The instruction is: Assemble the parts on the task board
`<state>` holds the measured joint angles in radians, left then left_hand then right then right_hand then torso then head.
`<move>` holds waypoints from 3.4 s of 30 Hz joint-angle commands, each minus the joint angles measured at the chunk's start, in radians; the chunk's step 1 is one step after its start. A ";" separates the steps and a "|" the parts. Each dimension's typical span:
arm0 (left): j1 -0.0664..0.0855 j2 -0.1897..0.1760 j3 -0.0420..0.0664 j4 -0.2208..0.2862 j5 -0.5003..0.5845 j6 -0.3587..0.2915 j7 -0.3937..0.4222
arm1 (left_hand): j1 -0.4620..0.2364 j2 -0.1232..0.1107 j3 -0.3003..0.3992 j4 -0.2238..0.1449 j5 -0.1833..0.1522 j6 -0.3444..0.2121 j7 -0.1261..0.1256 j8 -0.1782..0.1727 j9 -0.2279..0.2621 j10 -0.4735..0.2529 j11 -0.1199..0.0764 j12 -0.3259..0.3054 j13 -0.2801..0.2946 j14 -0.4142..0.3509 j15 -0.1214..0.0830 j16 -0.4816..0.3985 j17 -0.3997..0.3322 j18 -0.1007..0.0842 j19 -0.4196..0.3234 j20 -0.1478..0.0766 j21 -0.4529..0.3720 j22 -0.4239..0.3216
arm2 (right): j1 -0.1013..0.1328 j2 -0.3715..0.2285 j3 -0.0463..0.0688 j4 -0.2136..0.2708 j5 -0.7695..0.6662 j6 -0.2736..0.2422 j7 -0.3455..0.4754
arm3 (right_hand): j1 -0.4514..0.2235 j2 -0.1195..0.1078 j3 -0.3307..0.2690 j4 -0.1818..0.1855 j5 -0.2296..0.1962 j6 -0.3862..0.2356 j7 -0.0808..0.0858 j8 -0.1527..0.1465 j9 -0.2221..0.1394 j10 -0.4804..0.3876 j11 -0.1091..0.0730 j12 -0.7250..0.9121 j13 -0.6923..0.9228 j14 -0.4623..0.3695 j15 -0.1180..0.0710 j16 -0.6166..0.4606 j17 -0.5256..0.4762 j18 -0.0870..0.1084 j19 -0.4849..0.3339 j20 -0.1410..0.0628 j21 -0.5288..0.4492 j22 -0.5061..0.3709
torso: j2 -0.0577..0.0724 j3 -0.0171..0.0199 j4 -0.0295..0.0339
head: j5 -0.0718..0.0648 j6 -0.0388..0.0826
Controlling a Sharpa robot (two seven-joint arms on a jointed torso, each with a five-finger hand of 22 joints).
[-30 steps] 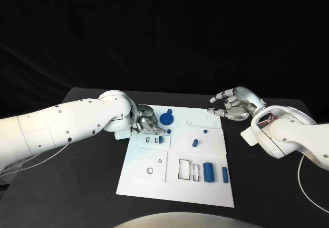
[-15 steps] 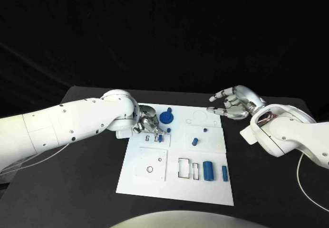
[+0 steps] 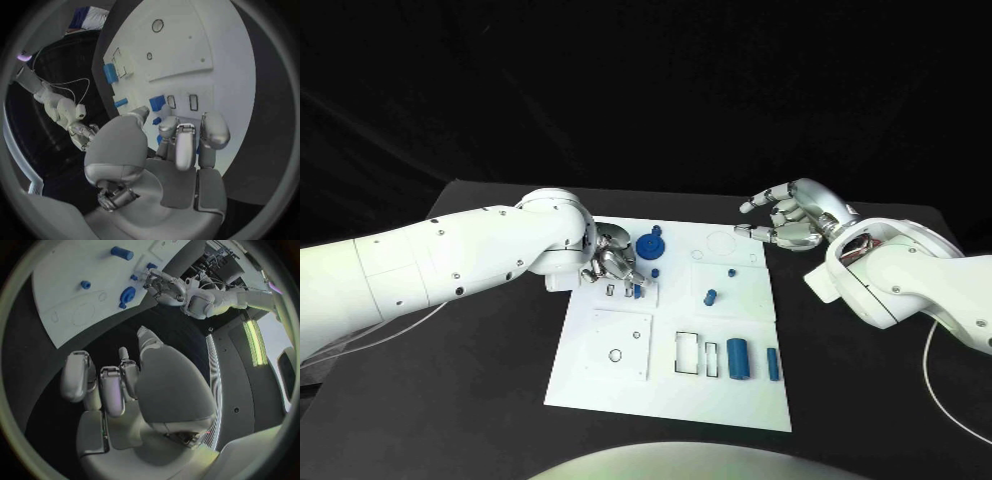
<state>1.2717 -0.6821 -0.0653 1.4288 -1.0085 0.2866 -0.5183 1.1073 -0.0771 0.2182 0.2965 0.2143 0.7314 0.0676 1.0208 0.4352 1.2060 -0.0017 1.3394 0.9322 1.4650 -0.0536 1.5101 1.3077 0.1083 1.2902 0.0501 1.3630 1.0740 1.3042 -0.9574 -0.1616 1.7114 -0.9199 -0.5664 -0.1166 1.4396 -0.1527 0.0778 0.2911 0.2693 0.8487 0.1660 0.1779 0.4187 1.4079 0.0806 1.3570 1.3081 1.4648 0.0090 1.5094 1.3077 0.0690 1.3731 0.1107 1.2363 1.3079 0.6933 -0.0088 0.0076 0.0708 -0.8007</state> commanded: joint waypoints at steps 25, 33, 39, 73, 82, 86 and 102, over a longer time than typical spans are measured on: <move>0.000 0.002 -0.001 -0.005 0.075 0.049 0.007 | 0.165 0.037 0.192 -0.012 0.016 -0.019 -0.002 -0.028 0.030 -0.029 -0.002 -0.029 -0.037 0.048 -0.009 -0.011 0.053 -0.010 -0.009 -0.001 0.007 -0.001 | -0.002 0.007 0.000 -0.013 -0.010 0.019 -0.011 | -0.009 0.006 0.015 -0.002 0.000 0.008 -0.003 0.009 -0.002 -0.003 -0.003 -0.002 0.052 0.059 -0.005 -0.002 0.057 0.014 -0.001 0.000 -0.002 0.028 | 0.000 0.0011 0.0012 | -0.001 -0.003; 0.000 -0.007 -0.001 0.006 0.103 0.020 0.012 | 0.181 -0.032 0.489 -0.062 0.011 -0.029 0.003 -0.009 0.079 -0.018 0.001 -0.031 -0.038 0.051 -0.006 -0.012 0.062 -0.011 -0.007 0.000 0.013 0.010 | -0.003 0.008 0.000 -0.012 -0.010 0.019 -0.010 | -0.008 0.008 0.017 -0.002 0.000 0.009 -0.003 0.010 -0.003 -0.003 -0.003 -0.002 0.051 0.059 -0.005 -0.002 0.056 0.015 -0.002 0.000 -0.003 0.027 | 0.000 0.0010 0.0006 | 0.000 -0.002; 0.000 -0.026 0.004 0.028 0.124 -0.013 0.014 | 0.157 -0.046 0.546 -0.089 0.010 -0.028 0.003 -0.002 0.093 -0.012 0.000 -0.030 -0.035 0.053 -0.007 -0.011 0.066 -0.012 -0.005 0.000 0.016 0.015 | -0.003 0.007 0.000 -0.012 -0.010 0.018 -0.008 | -0.008 0.008 0.017 -0.002 0.000 0.009 -0.003 0.010 -0.003 -0.003 -0.003 -0.002 0.051 0.059 -0.005 -0.002 0.056 0.015 -0.002 0.000 -0.003 0.027 | 0.000 0.0016 0.0017 | 0.001 -0.003; -0.046 -0.112 0.006 0.140 -0.195 -0.224 0.111 | 0.119 -0.089 0.650 -0.152 0.007 -0.016 0.000 0.005 0.114 0.011 -0.004 -0.023 -0.017 0.059 -0.010 -0.006 0.083 -0.016 0.010 -0.003 0.030 0.042 | -0.014 0.004 0.000 -0.012 -0.008 0.016 0.001 | -0.009 0.009 0.020 -0.001 -0.001 0.009 -0.003 0.012 -0.003 -0.003 -0.004 -0.003 0.050 0.059 -0.005 -0.003 0.054 0.015 -0.003 0.000 -0.007 0.024 | 0.002 0.0017 -0.0005 | 0.017 -0.007; -0.050 -0.104 0.005 0.132 -0.193 -0.203 0.096 | 0.118 -0.090 0.652 -0.152 0.007 -0.015 0.000 0.005 0.115 0.012 -0.004 -0.023 -0.016 0.059 -0.010 -0.006 0.083 -0.016 0.010 -0.003 0.030 0.042 | -0.014 0.004 0.000 -0.012 -0.008 0.016 0.001 | -0.010 0.010 0.021 -0.001 -0.001 0.009 -0.003 0.012 -0.003 -0.004 -0.004 -0.003 0.050 0.059 -0.005 -0.003 0.054 0.015 -0.003 -0.001 -0.007 0.024 | 0.001 0.0018 0.0003 | 0.016 -0.010; -0.051 -0.103 0.004 0.131 -0.189 -0.174 0.086 | 0.116 -0.090 0.654 -0.152 0.007 -0.014 0.000 0.005 0.115 0.013 -0.004 -0.023 -0.016 0.059 -0.011 -0.006 0.083 -0.016 0.010 -0.003 0.030 0.042 | -0.014 0.004 0.000 -0.012 -0.008 0.017 0.001 | -0.010 0.010 0.021 -0.001 -0.001 0.009 -0.003 0.012 -0.003 -0.004 -0.004 -0.003 0.050 0.059 -0.005 -0.003 0.054 0.015 -0.003 -0.001 -0.007 0.024 | 0.001 0.0015 0.0002 | 0.016 -0.011; -0.051 -0.100 0.004 0.125 -0.180 -0.135 0.047 | 0.115 -0.094 0.662 -0.156 0.007 -0.012 -0.001 0.005 0.116 0.016 -0.005 -0.022 -0.014 0.060 -0.011 -0.006 0.084 -0.016 0.010 -0.003 0.031 0.042 | -0.016 0.004 0.000 -0.012 -0.008 0.018 0.002 | -0.010 0.010 0.021 -0.001 -0.001 0.009 -0.003 0.012 -0.003 -0.004 -0.004 -0.003 0.050 0.059 -0.005 -0.003 0.054 0.015 -0.003 -0.001 -0.007 0.024 | 0.002 0.0012 0.0004 | 0.015 -0.015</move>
<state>1.2208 -0.7845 -0.0617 1.5538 -1.1901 0.1265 -0.4548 1.2154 -0.1742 0.6960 0.3188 0.2168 0.7210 0.0718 1.0208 0.5492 1.2157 -0.0077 1.3120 0.9179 1.4682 -0.0574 1.5023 1.3074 0.1084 1.2956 0.0483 1.3893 1.1157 1.2894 -0.9538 -0.1618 1.6985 -0.9202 -0.5608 -0.1224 1.4355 -0.1486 0.0916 0.2883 0.2693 0.8519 0.1628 0.1855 0.4163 1.4079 0.0806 1.3570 1.3081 1.4649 0.0090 1.5094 1.3077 0.0690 1.3732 0.1108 1.2315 1.3078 0.6943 -0.0075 0.0081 0.0865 -0.8145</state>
